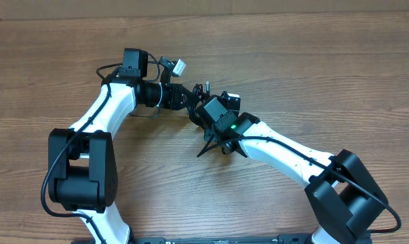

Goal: Untangle cables

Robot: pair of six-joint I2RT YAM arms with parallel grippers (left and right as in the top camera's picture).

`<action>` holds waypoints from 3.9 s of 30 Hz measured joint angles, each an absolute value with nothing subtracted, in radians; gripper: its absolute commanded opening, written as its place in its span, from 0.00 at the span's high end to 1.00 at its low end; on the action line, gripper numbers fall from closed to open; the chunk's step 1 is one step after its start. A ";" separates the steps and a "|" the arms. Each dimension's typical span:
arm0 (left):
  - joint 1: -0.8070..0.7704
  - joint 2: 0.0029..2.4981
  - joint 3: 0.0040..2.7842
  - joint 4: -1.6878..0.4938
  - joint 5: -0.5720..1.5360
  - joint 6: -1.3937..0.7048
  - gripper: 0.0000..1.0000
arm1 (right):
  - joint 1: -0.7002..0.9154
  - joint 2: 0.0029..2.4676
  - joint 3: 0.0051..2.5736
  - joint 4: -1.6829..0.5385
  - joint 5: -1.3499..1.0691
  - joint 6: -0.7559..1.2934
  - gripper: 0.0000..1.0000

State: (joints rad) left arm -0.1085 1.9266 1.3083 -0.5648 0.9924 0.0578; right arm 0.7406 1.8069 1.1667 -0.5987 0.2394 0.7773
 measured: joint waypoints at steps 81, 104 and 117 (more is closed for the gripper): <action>-0.031 1.927 1.308 -0.607 0.878 -0.469 0.93 | 0.706 1.782 1.167 -0.466 -0.030 0.499 0.57; -0.031 1.927 1.308 -0.614 0.877 -0.469 0.92 | 0.796 1.782 1.167 -0.439 0.134 0.392 0.83; -0.025 1.927 1.308 -0.614 0.876 -0.469 0.93 | 0.701 1.782 1.167 -0.409 -0.075 0.397 0.94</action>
State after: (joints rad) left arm -0.0250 1.9266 1.3083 -0.6140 0.8764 -0.4694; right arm 0.7010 1.7817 1.1667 -0.4091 -0.0753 0.3969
